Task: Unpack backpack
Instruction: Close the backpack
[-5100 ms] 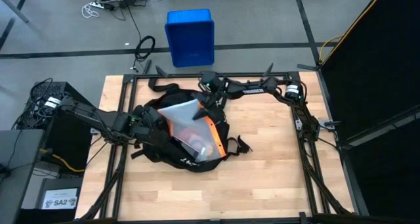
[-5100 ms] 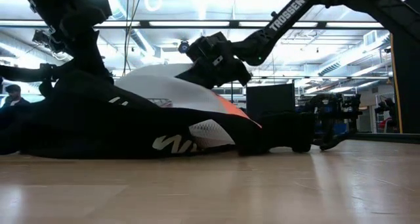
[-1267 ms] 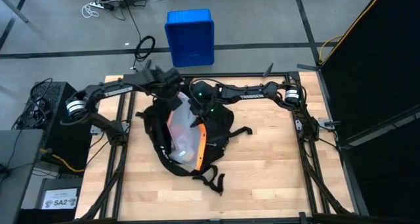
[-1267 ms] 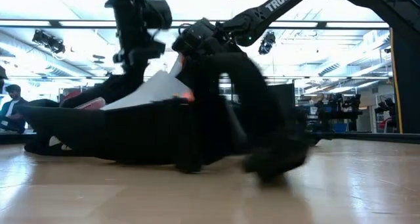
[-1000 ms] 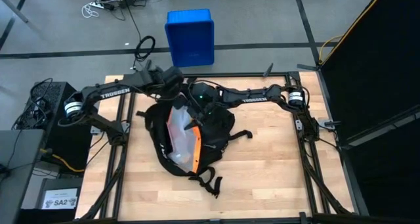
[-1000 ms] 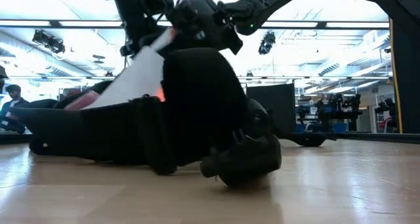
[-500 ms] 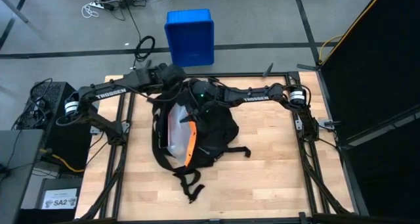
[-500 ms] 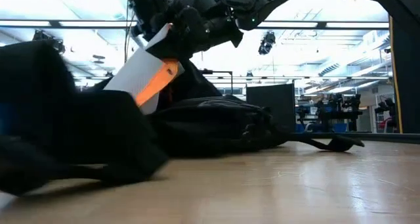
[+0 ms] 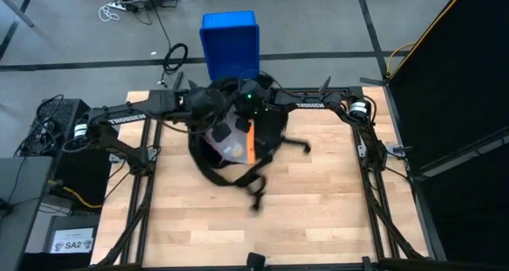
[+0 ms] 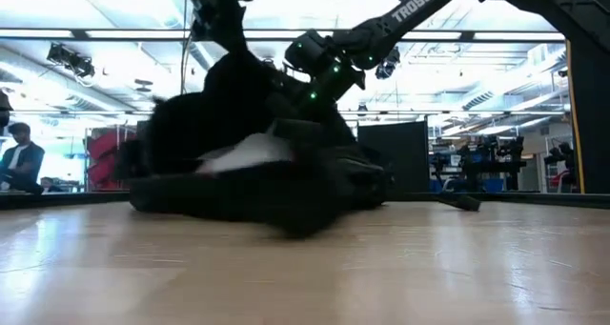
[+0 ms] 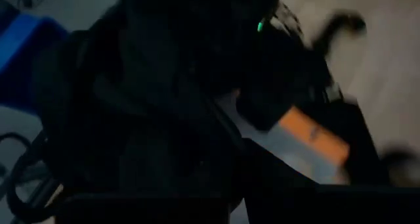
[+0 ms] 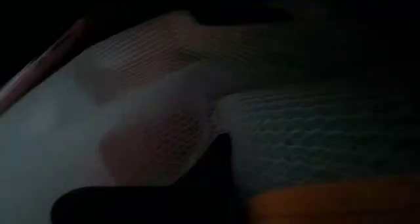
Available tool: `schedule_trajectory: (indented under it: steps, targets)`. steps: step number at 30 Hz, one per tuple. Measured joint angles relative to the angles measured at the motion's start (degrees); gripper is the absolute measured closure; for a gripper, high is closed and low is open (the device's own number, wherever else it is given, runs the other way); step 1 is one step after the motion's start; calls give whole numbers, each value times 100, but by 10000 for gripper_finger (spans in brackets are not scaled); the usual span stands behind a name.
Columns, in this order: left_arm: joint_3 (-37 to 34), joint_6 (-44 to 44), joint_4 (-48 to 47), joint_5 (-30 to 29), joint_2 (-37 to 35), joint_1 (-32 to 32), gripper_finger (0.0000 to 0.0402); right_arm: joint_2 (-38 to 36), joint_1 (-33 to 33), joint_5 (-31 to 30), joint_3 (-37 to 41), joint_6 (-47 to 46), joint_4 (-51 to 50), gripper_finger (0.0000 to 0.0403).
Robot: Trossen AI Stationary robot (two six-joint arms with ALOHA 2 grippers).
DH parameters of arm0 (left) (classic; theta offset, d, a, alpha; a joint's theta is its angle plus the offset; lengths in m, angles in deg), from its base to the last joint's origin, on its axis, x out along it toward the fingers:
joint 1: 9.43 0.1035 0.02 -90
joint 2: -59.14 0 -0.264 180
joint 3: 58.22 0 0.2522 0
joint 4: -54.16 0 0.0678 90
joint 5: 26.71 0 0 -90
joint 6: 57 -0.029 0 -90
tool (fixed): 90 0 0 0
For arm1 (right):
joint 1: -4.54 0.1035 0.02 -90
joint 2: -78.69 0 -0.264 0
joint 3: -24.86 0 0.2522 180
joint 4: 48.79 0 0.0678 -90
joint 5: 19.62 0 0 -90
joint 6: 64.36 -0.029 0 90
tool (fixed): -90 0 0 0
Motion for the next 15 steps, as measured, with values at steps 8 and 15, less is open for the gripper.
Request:
schedule_trajectory:
  steps: [8,15]
  targets:
    - [-65,154,-269,-3,5,-325,402,-17,-7,-290,7,-76,190,403]
    - [-100,283,-712,-178,4,-350,402,-347,16,1729,7,279,260,381]
